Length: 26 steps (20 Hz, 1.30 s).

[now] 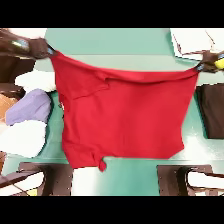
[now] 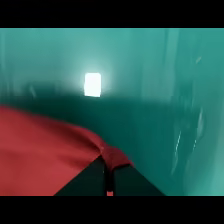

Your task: Fold the shirts.

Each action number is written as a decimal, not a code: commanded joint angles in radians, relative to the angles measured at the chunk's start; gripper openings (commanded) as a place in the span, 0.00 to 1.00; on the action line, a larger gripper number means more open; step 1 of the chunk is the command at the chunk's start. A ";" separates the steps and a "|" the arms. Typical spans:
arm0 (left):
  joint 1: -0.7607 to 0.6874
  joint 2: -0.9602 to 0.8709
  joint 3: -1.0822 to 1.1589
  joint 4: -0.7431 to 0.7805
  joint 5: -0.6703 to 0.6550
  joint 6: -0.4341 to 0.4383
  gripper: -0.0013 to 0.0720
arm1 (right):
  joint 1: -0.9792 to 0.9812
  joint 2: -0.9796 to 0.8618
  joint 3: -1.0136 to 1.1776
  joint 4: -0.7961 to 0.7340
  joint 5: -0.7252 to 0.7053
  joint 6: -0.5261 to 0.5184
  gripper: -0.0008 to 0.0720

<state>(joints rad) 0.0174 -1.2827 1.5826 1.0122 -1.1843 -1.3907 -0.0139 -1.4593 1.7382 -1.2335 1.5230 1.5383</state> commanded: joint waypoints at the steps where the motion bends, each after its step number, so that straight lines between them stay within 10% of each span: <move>1: -0.010 -0.213 -0.032 0.034 0.113 0.009 0.05 | 0.030 -0.196 0.038 -0.022 -0.034 0.007 0.03; 8: 0.043 -0.300 -0.025 0.028 0.202 0.039 0.05 | -0.001 -0.336 0.268 -0.016 -0.016 -0.063 0.03; 19: 0.060 -0.301 -0.236 0.036 0.020 0.160 0.05 | 0.033 -0.138 -0.293 -0.007 -0.162 -0.080 0.04; 20: 0.064 -0.300 -0.239 0.044 0.017 0.117 0.07 | 0.032 -0.137 -0.314 0.016 -0.159 -0.080 0.22; 21: 0.064 -0.299 -0.238 0.053 0.018 0.077 0.29 | 0.023 -0.137 -0.326 0.043 -0.158 -0.080 0.53; 22: 0.064 -0.296 -0.236 0.055 0.007 0.053 0.64 | 0.012 -0.134 -0.328 0.076 -0.151 -0.080 0.56; 26: 0.064 -0.226 -0.269 0.148 -0.153 -0.012 0.70 | -0.024 -0.044 -0.333 0.123 -0.108 -0.082 0.54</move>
<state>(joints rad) 0.0807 -1.5532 1.3445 1.0920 -1.2373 -1.3426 -0.0174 -1.5589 1.4250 -1.1419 1.3888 1.4570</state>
